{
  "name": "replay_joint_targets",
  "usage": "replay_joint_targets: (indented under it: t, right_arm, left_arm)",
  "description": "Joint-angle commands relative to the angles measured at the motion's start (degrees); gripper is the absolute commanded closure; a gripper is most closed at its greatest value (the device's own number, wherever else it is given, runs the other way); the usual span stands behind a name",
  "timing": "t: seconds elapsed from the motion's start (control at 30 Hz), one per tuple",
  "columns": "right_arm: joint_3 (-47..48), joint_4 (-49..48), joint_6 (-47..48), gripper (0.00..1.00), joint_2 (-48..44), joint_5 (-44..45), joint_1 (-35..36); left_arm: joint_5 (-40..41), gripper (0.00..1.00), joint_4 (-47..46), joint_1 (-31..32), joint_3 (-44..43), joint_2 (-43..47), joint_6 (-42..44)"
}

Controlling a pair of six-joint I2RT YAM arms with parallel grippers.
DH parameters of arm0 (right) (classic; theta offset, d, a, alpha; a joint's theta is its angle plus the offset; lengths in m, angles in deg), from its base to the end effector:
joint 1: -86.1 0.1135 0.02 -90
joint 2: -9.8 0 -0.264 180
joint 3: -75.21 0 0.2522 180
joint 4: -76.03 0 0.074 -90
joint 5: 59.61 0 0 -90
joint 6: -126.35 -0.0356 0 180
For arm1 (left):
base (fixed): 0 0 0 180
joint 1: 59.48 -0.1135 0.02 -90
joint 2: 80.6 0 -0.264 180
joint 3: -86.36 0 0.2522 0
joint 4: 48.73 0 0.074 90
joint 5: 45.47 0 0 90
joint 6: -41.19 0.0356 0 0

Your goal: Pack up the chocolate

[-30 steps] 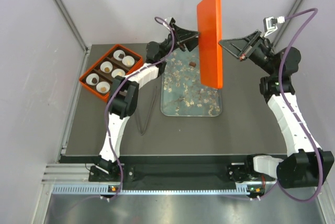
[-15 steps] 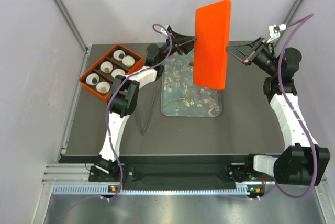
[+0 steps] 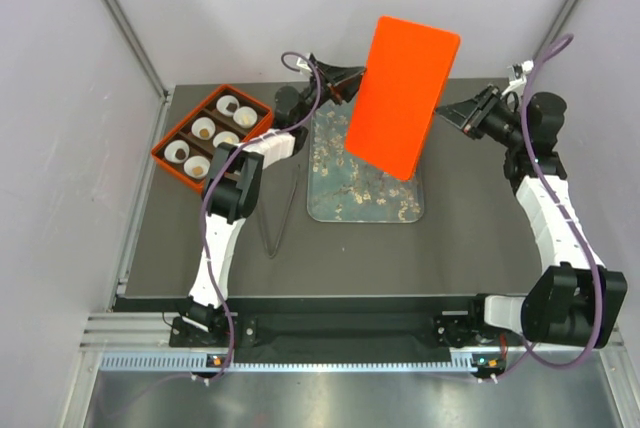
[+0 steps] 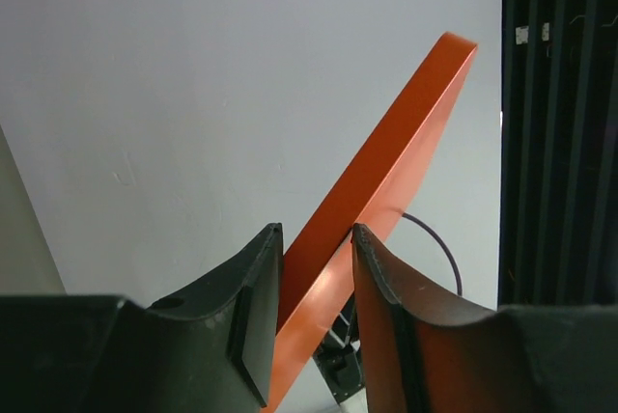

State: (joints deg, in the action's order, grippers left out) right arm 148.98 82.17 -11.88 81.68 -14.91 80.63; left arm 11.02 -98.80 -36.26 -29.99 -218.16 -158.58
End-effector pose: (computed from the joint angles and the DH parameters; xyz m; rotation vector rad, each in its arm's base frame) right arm 0.2898 -0.0023 0.3654 0.1748 1.7594 1.1987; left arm 0.4892 -0.2313 0.2505 -0.4293 1.4712 -2.2838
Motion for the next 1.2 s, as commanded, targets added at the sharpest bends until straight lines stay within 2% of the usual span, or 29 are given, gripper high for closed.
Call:
replay_joint_targets:
  t: [0.0,0.23,0.47,0.67,0.77,0.93,1.17]
  right_arm:
    - [-1.7,1.5,5.2,0.78,2.7,4.8,1.1]
    - [-2.7,-0.2,5.2,0.77,6.9,5.0,1.9]
    - [-5.9,-9.3,1.6,0.77,9.8,1.9,1.9]
    - [-6.0,-8.7,2.5,0.77,11.4,1.8,1.8]
    - [-6.0,-7.9,3.9,0.75,11.6,1.5,1.8]
    - [-3.3,-0.8,8.9,0.61,11.0,3.7,1.7]
    - [-2.0,1.7,11.1,0.56,10.8,5.0,1.3]
  left_arm:
    - [-8.6,0.61,-33.4,4.2,0.0,3.6,-3.3]
    - [-8.8,0.61,-33.4,4.8,3.4,3.4,-3.3]
    - [-10.7,0.6,-33.4,5.1,7.8,2.9,-2.5]
    - [-12.4,0.6,-33.4,5.1,10.7,3.0,-0.6]
    - [-12.9,0.59,-33.4,4.8,10.5,2.2,-0.8]
    - [-13.2,0.59,-33.4,4.0,9.2,1.0,-1.0]
    - [-15.6,0.57,-33.4,3.0,7.7,0.4,-0.6]
